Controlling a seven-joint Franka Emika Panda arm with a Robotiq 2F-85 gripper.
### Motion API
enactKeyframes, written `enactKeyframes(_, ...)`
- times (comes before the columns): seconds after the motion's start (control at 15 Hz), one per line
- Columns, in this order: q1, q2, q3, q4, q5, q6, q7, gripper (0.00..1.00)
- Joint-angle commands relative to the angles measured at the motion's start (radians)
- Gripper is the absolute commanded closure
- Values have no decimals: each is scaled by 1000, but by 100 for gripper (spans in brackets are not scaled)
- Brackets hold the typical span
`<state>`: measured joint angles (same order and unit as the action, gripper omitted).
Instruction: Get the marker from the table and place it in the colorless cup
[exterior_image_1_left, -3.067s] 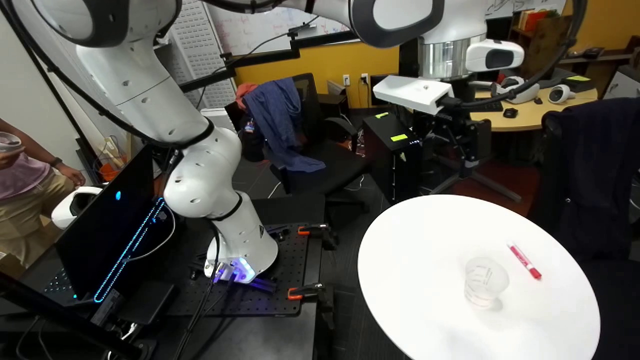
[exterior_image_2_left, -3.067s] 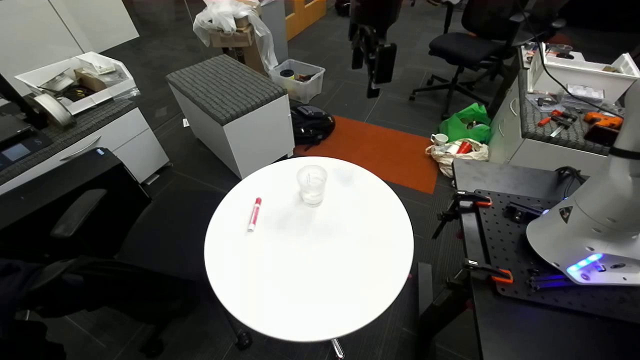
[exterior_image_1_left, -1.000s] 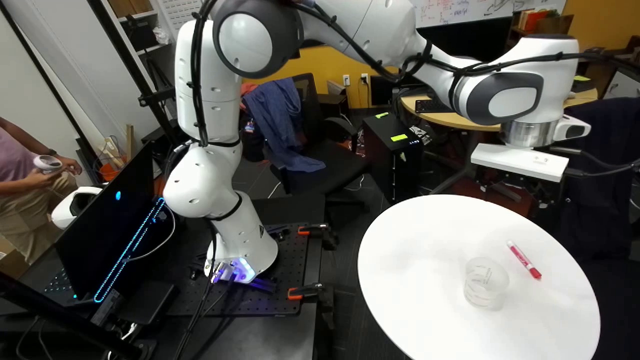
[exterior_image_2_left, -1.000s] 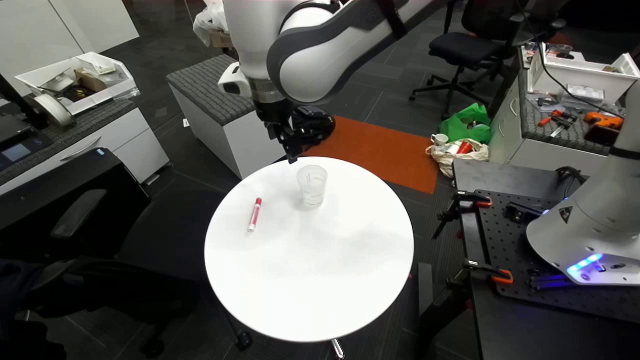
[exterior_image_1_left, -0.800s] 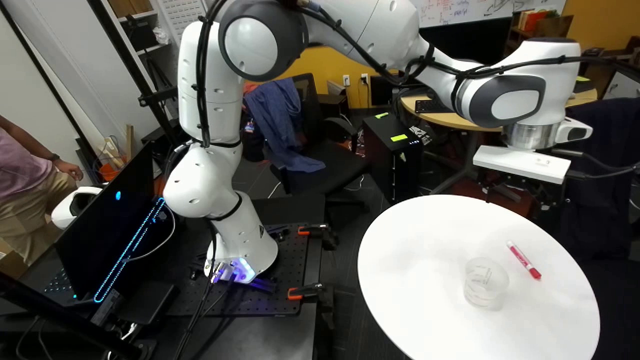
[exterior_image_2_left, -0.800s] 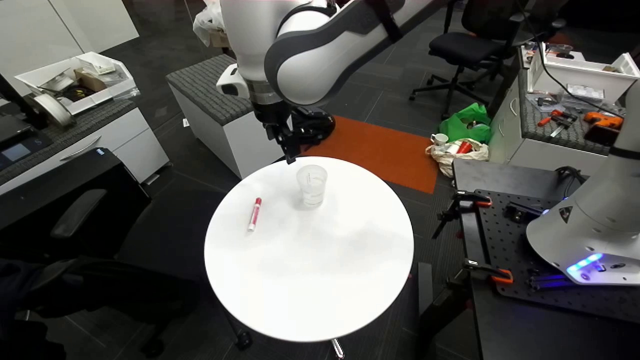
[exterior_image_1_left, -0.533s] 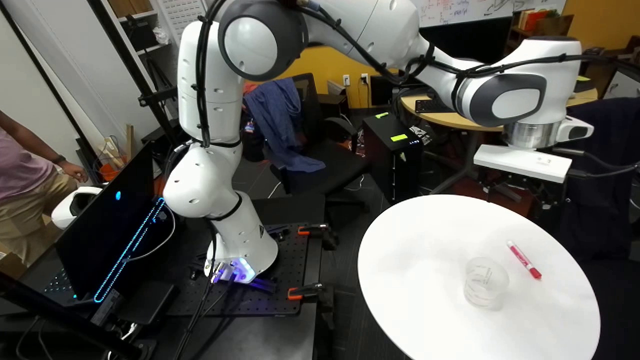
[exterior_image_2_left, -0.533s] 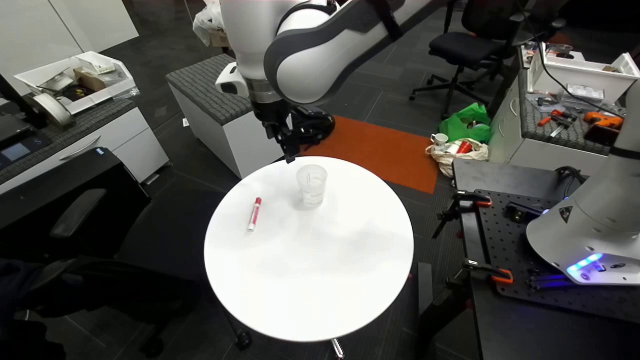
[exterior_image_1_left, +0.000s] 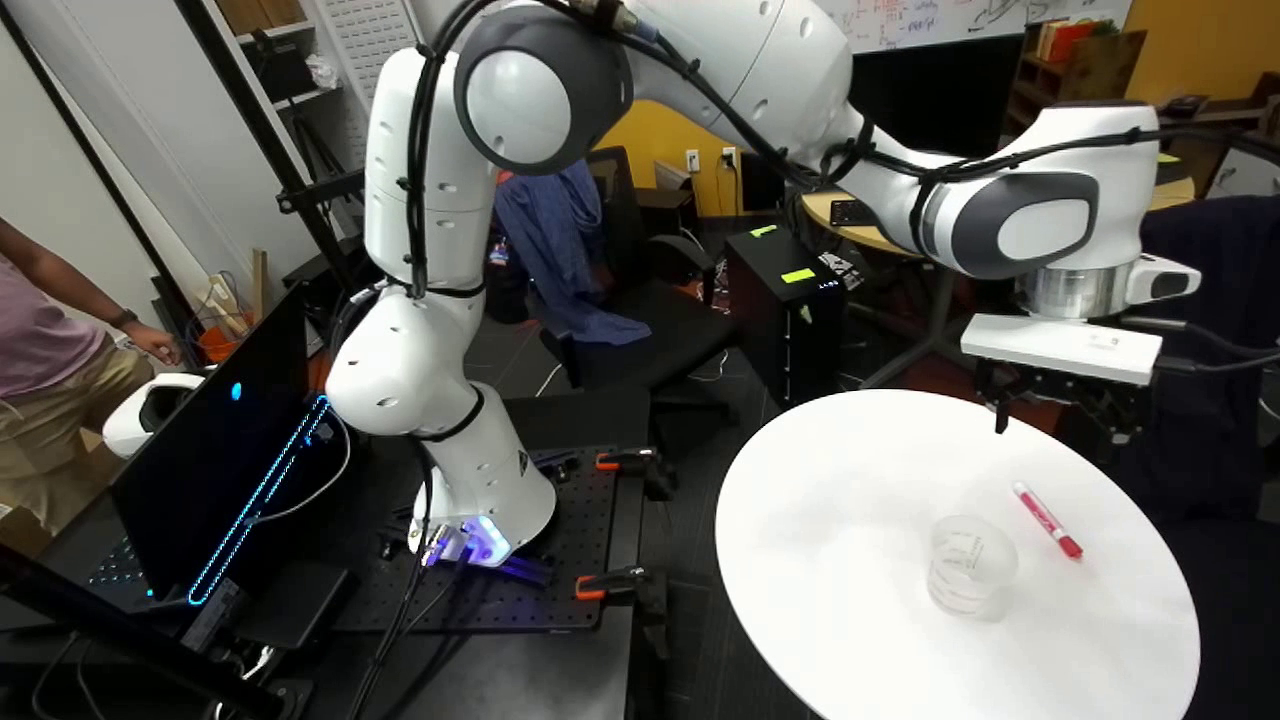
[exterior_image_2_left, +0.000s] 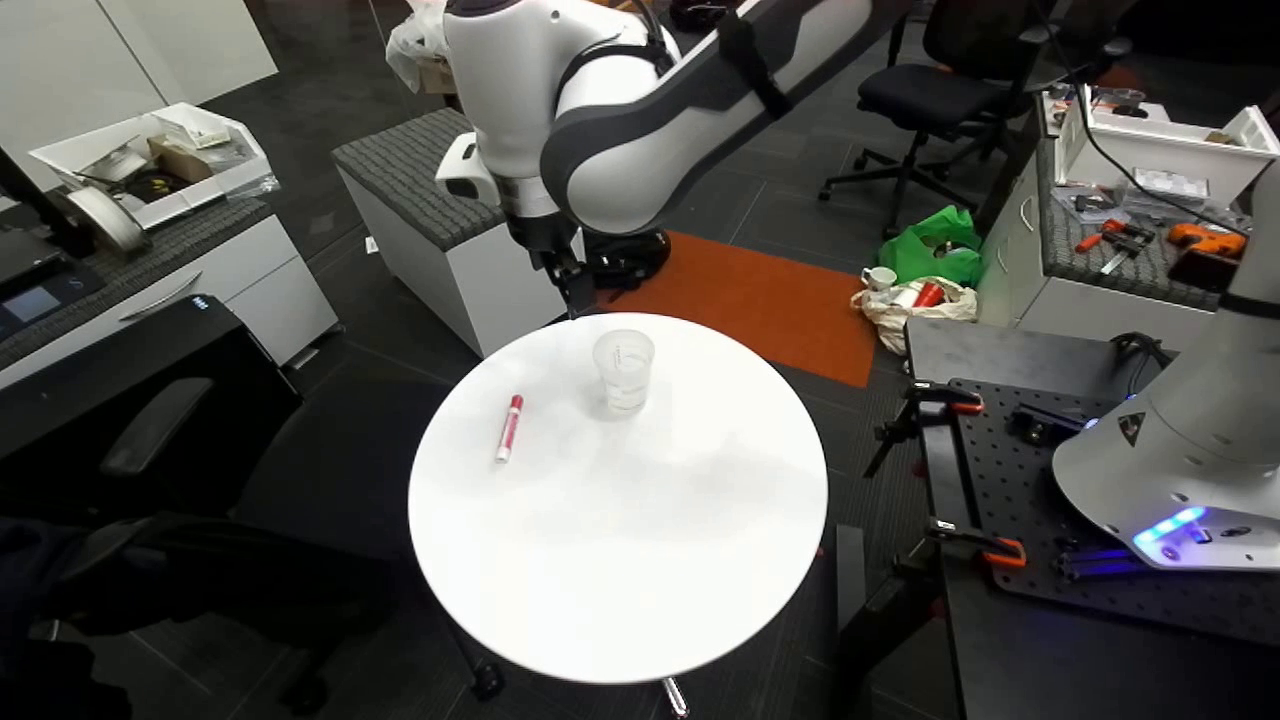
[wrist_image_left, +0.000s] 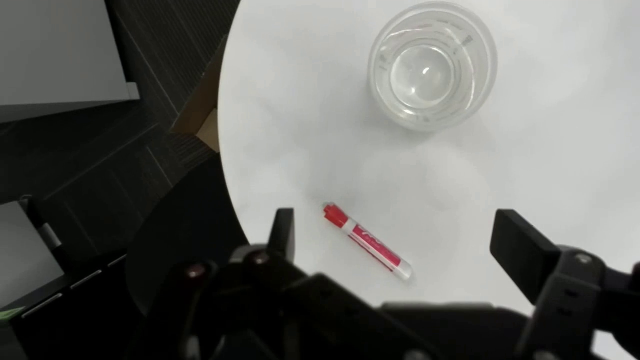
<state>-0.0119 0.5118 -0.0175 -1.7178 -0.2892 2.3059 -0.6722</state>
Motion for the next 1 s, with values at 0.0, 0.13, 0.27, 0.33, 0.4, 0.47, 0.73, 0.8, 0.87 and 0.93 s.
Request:
enactKeyframes(0.0,4,37,-6,30,-96,62,2,0)
enactKeyframes(0.13,0,54,-1,34,-141,106,-27,0)
enactKeyframes(0.27,-8,67,10,36,-165,154,-65,0)
enactKeyframes(0.33,-12,72,16,35,-169,179,-85,0)
enactKeyframes(0.4,-19,79,26,37,-160,205,-114,0)
enactKeyframes(0.47,-29,87,40,37,-148,238,-156,0)
enactKeyframes(0.73,-89,125,129,44,-69,331,-364,0)
enactKeyframes(0.8,-104,141,151,56,-38,324,-415,0)
enactKeyframes(0.87,-114,154,166,67,-12,307,-460,0)
enactKeyframes(0.93,-116,169,169,82,3,289,-495,0)
